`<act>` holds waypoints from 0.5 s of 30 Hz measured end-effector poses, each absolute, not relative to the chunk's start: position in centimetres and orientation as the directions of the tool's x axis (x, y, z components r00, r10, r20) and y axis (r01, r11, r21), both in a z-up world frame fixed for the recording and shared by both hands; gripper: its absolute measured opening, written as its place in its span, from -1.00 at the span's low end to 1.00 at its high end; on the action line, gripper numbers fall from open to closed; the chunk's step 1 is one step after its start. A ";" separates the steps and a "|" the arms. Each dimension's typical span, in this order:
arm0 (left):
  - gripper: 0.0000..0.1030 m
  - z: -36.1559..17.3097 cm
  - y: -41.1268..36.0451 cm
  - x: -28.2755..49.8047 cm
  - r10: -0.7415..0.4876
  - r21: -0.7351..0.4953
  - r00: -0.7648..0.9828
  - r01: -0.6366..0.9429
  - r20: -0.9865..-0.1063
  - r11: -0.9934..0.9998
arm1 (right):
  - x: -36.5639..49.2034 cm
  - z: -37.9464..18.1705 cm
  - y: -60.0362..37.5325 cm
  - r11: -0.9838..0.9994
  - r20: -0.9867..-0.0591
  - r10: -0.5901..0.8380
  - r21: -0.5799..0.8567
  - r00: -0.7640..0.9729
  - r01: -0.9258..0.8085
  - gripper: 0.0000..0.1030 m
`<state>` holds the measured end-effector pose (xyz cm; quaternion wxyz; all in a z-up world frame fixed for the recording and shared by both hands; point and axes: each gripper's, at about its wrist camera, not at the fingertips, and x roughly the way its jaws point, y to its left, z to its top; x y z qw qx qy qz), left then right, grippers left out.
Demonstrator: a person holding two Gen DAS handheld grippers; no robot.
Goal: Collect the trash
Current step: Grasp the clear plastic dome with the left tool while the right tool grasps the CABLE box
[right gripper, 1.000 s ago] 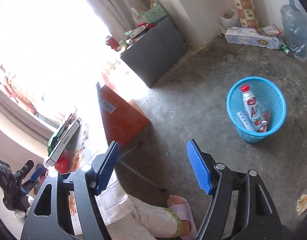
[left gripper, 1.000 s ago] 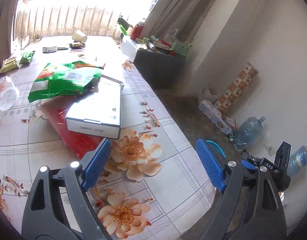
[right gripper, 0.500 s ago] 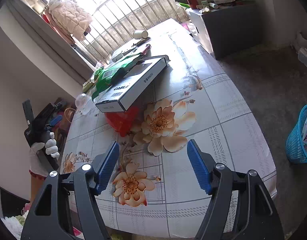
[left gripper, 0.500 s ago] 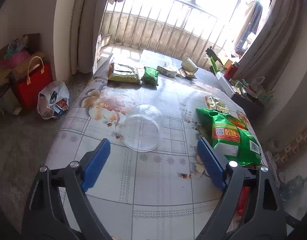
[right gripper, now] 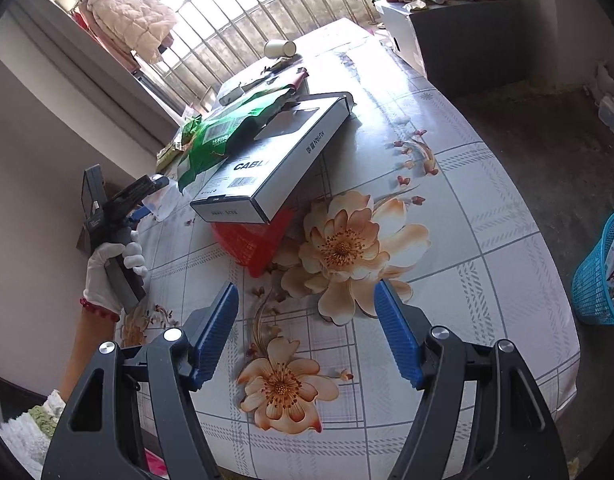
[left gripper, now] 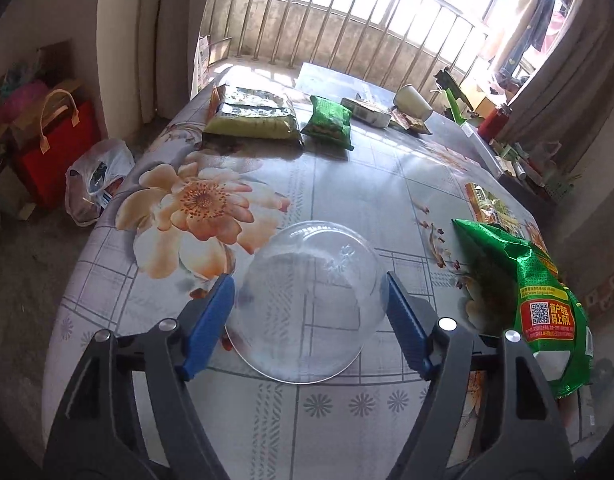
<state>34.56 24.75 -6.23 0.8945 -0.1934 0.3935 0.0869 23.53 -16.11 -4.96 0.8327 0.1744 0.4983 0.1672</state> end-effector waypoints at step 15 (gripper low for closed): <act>0.38 -6.2 18.4 20.4 -0.137 -0.296 0.668 -0.131 -0.732 0.946 | 32.1 -7.9 -15.6 0.712 -0.672 0.616 0.698 0.412 0.073 0.46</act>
